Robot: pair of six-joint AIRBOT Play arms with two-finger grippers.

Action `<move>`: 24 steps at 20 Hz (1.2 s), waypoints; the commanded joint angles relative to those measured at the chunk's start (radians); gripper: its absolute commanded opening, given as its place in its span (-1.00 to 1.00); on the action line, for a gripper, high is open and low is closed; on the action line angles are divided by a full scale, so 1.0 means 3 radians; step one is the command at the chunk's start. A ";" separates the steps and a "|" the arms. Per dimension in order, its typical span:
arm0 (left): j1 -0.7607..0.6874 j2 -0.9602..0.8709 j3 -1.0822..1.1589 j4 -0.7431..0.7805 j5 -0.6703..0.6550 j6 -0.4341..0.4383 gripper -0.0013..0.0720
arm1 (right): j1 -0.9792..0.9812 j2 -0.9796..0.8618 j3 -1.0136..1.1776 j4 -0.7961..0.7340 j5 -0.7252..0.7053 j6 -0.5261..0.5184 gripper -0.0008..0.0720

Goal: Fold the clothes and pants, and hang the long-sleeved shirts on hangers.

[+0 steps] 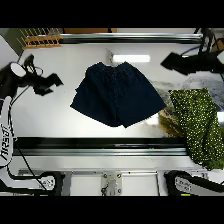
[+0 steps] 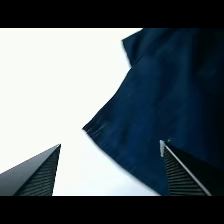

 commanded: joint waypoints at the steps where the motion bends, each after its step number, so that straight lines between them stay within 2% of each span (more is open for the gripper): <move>1: 0.0079 0.0014 -0.0722 0.0070 0.0331 0.0043 0.91 | -0.0029 0.0404 -0.1094 -0.0165 0.0061 0.0280 0.80; 2: 0.0069 -0.0032 -0.0799 -0.0018 0.0477 0.0097 0.91 | -0.0029 0.0462 -0.1382 -0.0139 -0.0042 0.0296 0.80; 5: 0.0011 -0.0251 -0.0815 -0.0482 0.0765 0.0514 0.91 | -0.0029 0.0472 -0.2087 0.0116 -0.0333 0.0298 0.80; 7: -0.0022 -0.0437 -0.0725 -0.0694 0.0758 0.0636 0.91 | -0.0003 0.0437 -0.2411 0.0398 -0.0618 0.0296 0.80; 9: -0.0086 -0.0587 -0.0553 -0.0682 0.0627 0.0720 0.91 | 0.0102 0.0390 -0.2590 0.0567 -0.0890 0.0296 0.80; 15: -0.0270 -0.0721 -0.0280 -0.0654 0.0654 0.0767 0.91 | 0.0740 -0.0033 -0.2626 0.1036 -0.1494 0.0270 0.80; 20: -0.0282 -0.0720 -0.0426 -0.0657 0.0618 0.0777 0.88 | 0.1025 -0.0202 -0.2618 0.1609 -0.1751 -0.0107 0.80; 21: -0.0282 -0.0720 -0.0464 -0.0660 0.0618 0.0777 0.44 | 0.1030 -0.0202 -0.2617 0.1610 -0.1787 -0.0107 0.80; 22: -0.0282 -0.0721 -0.0483 -0.0660 0.0596 0.0777 -0.25 | 0.1030 -0.0202 -0.2617 0.1609 -0.1803 -0.0106 0.79; 23: -0.0282 -0.0708 -0.0497 -0.0666 0.0559 0.0782 -0.86 | 0.1029 -0.0201 -0.2616 0.1598 -0.1811 -0.0107 0.44; 24: -0.0282 -0.0679 -0.0495 -0.0664 0.0496 0.0785 -0.87 | 0.1026 -0.0201 -0.2605 0.1598 -0.1812 -0.0156 -0.27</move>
